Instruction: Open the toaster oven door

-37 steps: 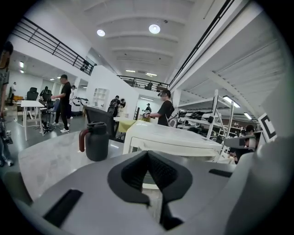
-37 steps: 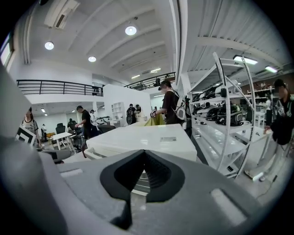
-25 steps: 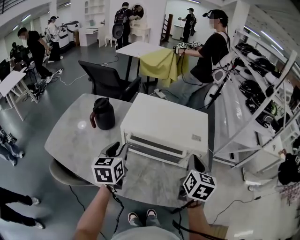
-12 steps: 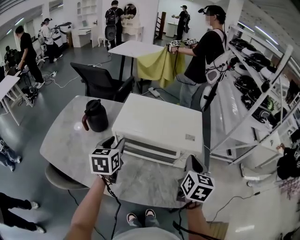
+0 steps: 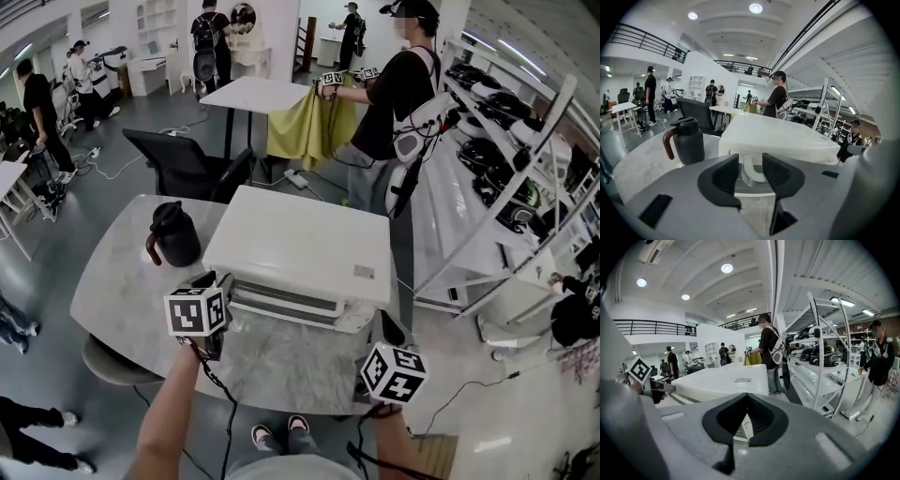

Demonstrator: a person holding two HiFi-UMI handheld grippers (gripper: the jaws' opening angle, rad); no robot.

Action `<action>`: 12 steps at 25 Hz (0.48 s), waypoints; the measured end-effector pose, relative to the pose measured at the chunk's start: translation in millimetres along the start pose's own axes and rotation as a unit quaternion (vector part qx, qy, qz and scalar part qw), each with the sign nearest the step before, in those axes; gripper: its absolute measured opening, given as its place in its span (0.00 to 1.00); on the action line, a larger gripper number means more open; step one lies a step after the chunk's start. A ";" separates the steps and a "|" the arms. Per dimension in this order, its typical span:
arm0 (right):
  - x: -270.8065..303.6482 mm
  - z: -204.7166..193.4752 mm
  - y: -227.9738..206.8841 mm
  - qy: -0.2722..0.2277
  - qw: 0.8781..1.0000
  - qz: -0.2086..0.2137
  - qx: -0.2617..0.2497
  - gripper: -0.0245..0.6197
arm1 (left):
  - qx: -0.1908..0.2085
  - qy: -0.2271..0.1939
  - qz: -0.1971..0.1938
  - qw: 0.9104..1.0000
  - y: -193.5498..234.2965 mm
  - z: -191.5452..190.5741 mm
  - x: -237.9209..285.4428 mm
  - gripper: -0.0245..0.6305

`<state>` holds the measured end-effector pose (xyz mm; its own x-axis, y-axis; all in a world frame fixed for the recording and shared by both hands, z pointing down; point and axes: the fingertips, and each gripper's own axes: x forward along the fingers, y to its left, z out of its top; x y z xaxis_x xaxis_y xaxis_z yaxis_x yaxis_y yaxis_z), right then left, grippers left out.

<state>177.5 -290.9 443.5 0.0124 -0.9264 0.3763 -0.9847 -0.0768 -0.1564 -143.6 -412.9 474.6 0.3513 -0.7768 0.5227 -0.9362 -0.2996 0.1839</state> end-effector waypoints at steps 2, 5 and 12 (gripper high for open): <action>2.4 -0.5 -2.9 0.003 1.000 0.001 -0.001 0.05 | -0.002 0.006 0.003 1.000 -0.9 -2.3 3.1 0.27; 6.3 0.5 -2.7 0.006 1.000 0.007 -0.005 0.05 | -0.007 0.013 0.004 1.000 0.1 -4.0 4.9 0.27; 14.1 5.5 2.4 0.004 1.000 0.018 -0.008 0.05 | -0.009 0.025 0.001 1.000 0.9 -4.0 7.2 0.26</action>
<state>176.3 -306.1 443.4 -0.0249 -0.9256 0.3778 -0.9872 -0.0368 -0.1553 -141.9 -416.6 481.9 0.3483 -0.7491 0.5635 -0.9373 -0.2871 0.1976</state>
